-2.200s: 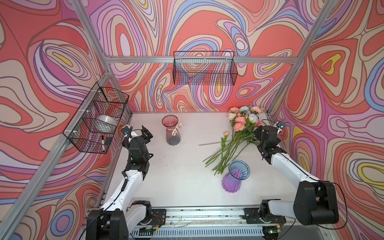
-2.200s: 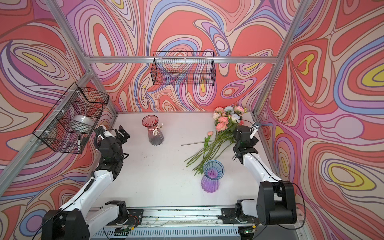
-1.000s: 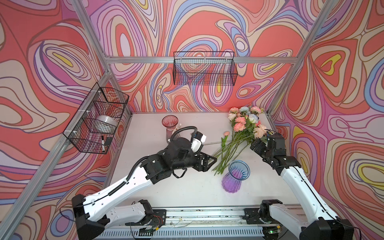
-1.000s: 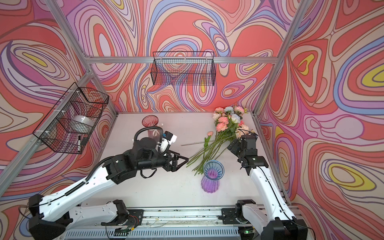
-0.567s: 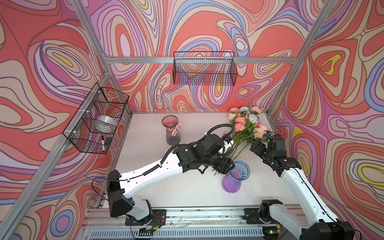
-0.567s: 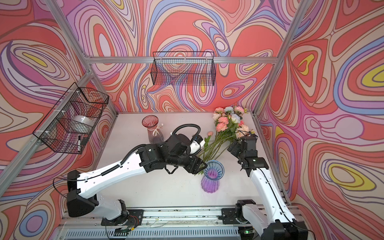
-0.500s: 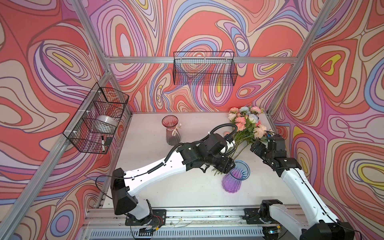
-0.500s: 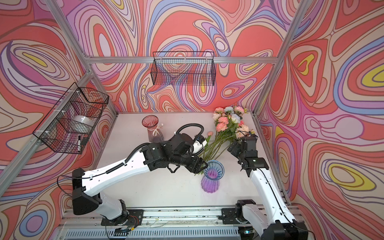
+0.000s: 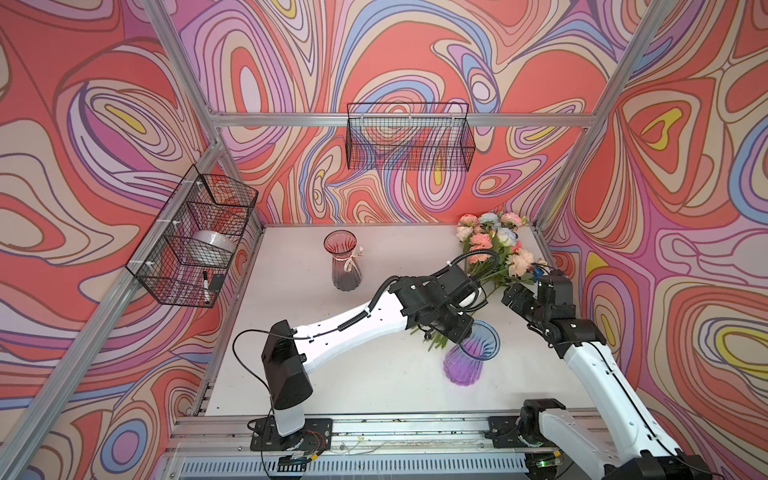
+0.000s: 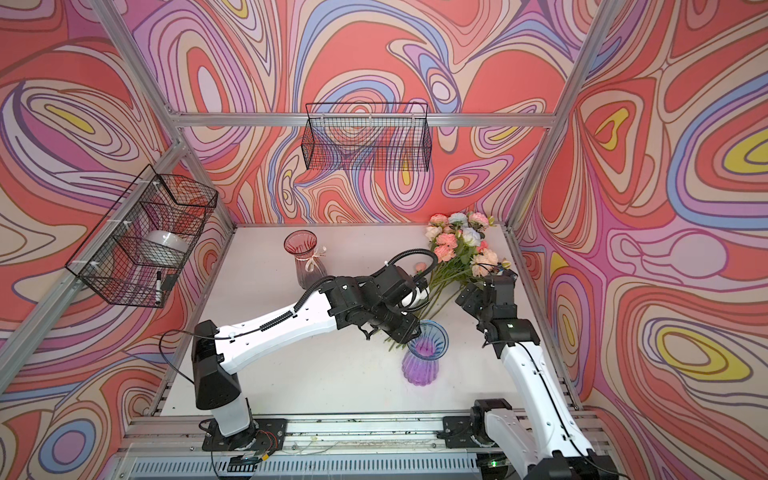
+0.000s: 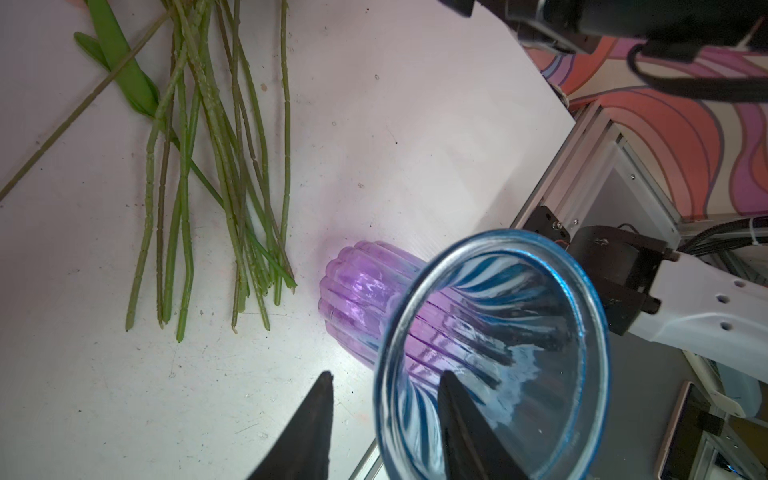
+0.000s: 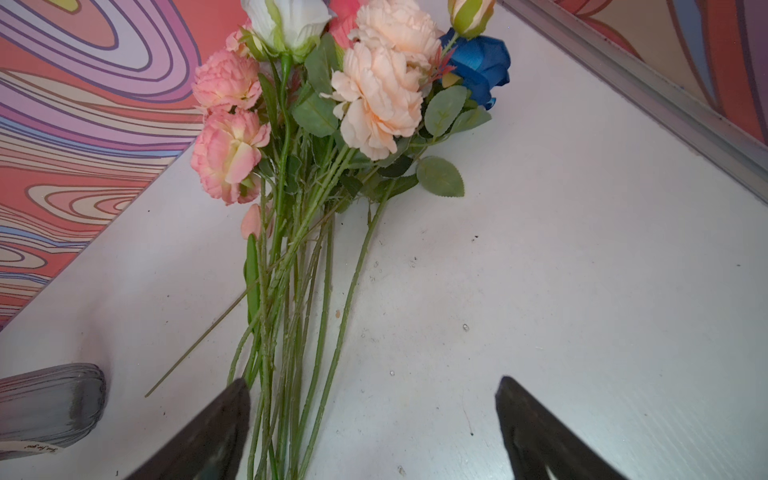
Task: Arrange the flowers into the vase
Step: 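Grasp the blue-purple vase rim with the left gripper and stand it upright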
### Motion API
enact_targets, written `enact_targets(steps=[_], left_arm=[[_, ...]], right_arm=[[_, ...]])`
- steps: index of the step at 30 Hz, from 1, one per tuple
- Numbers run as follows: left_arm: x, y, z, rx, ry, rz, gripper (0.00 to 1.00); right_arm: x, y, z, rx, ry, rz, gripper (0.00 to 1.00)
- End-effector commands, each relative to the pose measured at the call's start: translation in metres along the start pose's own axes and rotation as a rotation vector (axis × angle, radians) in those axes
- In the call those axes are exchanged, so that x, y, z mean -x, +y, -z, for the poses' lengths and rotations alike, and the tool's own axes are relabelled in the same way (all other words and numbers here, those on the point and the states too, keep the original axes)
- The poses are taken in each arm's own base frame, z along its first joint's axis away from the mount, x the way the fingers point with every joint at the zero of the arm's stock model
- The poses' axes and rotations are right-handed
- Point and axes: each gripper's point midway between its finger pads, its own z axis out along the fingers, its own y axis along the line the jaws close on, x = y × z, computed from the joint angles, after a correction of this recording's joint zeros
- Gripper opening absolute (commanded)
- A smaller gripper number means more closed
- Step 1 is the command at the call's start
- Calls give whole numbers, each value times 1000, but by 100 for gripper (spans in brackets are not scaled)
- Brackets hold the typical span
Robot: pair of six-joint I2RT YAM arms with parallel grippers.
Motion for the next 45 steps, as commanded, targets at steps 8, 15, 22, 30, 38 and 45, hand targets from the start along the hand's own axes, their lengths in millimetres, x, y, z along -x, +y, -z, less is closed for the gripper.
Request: enact_targets(steps=[8, 15, 22, 30, 38, 45], left_arm=[[-21, 22, 7, 140, 128, 3, 11], [-32, 45, 23, 235, 121, 18, 0], [-58, 89, 54, 254, 92, 139, 0], [-83, 141, 93, 326, 32, 256, 0], [-65, 190, 106, 366, -37, 364, 0], [-59, 205, 105, 347, -49, 403, 10]], right_arm=[[-1, -7, 4, -21, -10, 9, 95], [1, -6, 6, -16, -20, 9, 95], [0, -4, 7, -1, -18, 4, 95], [1, 1, 3, 16, -13, -4, 95], [1, 3, 3, 22, -6, -12, 95], [0, 6, 5, 40, 2, -3, 95]])
